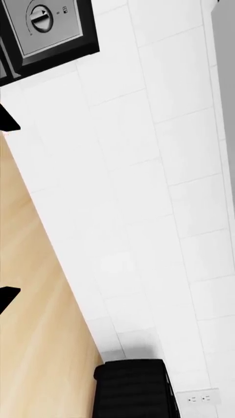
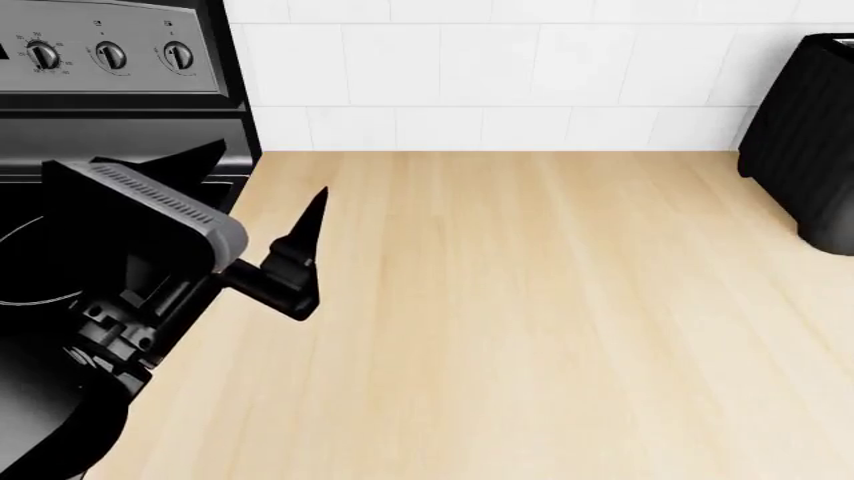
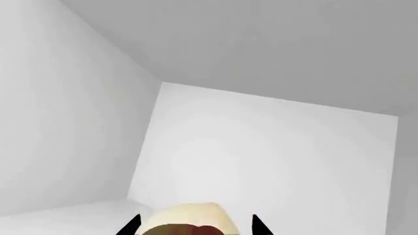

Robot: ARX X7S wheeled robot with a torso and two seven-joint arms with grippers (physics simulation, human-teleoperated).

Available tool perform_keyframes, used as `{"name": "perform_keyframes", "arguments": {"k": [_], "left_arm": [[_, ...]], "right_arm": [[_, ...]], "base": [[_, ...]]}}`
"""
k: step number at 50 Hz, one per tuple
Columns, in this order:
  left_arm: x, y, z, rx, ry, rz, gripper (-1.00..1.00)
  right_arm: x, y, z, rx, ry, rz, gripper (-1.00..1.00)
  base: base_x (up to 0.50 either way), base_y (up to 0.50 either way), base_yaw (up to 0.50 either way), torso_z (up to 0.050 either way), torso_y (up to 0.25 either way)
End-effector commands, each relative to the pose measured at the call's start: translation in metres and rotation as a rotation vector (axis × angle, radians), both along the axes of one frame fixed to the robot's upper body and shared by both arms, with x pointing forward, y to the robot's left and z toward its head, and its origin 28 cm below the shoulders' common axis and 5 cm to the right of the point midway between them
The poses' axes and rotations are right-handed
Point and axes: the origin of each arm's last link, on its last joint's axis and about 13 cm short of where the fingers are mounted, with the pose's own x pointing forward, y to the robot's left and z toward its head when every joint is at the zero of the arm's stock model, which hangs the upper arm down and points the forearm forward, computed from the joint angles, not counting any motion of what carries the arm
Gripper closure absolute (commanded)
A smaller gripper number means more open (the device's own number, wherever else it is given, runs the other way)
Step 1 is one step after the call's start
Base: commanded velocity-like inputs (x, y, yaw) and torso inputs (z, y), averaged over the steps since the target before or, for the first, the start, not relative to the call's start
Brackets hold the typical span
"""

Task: Pick the lemon, apricot from the counter and place them in the cabinet. Then close the cabinet.

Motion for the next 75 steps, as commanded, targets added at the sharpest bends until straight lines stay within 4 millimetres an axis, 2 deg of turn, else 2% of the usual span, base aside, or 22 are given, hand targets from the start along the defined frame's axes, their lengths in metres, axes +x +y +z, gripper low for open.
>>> {"name": "perform_keyframes", "arguments": {"k": [1, 14, 22, 33, 41, 43, 46, 54, 60, 75], "left_arm": [[0.001, 0.000, -0.002, -0.001, 0.003, -0.001, -1.00], [0.000, 0.000, -0.002, -0.001, 0.004, -0.002, -1.00], [0.002, -0.001, -0.005, -0.002, 0.008, -0.005, -1.00], [0.004, -0.001, -0.007, -0.003, 0.013, -0.008, -1.00], [0.004, -0.001, -0.008, -0.005, 0.015, -0.004, -1.00], [0.003, -0.001, -0.009, -0.010, 0.018, -0.001, -1.00], [0.003, -0.001, -0.010, -0.012, 0.021, 0.002, -1.00], [0.003, 0.000, -0.012, -0.013, 0.024, 0.006, -1.00], [0.003, 0.000, -0.012, -0.012, 0.024, 0.005, -1.00], [0.003, 0.004, -0.010, -0.009, 0.030, 0.038, -1.00]], "right_arm": [[0.000, -0.003, -0.001, -0.009, 0.043, -0.015, -1.00], [-0.005, 0.003, 0.005, -0.032, -0.020, 0.055, -1.00], [-0.012, 0.010, 0.015, -0.039, -0.155, 0.135, -1.00], [-0.025, 0.017, 0.012, -0.056, -0.259, 0.211, -1.00], [-0.042, 0.019, 0.006, -0.029, -0.345, 0.299, -1.00], [-0.056, 0.015, -0.004, -0.013, -0.409, 0.400, -1.00], [-0.067, 0.012, -0.011, -0.001, -0.443, 0.482, -1.00], [-0.086, 0.011, -0.018, -0.001, -0.484, 0.583, -1.00], [-0.095, 0.011, -0.020, -0.009, -0.490, 0.619, -1.00], [-0.114, 0.002, -0.041, -0.092, -0.396, 0.716, -1.00]], "base": [[0.00, 0.00, 0.00, 0.000, 0.000], [0.00, 0.00, 0.00, 0.000, 0.000], [0.00, 0.00, 0.00, 0.000, 0.000], [0.00, 0.00, 0.00, 0.000, 0.000], [0.00, 0.00, 0.00, 0.000, 0.000], [0.00, 0.00, 0.00, 0.000, 0.000], [0.00, 0.00, 0.00, 0.000, 0.000], [0.00, 0.00, 0.00, 0.000, 0.000], [0.00, 0.00, 0.00, 0.000, 0.000], [0.00, 0.00, 0.00, 0.000, 0.000]]}}
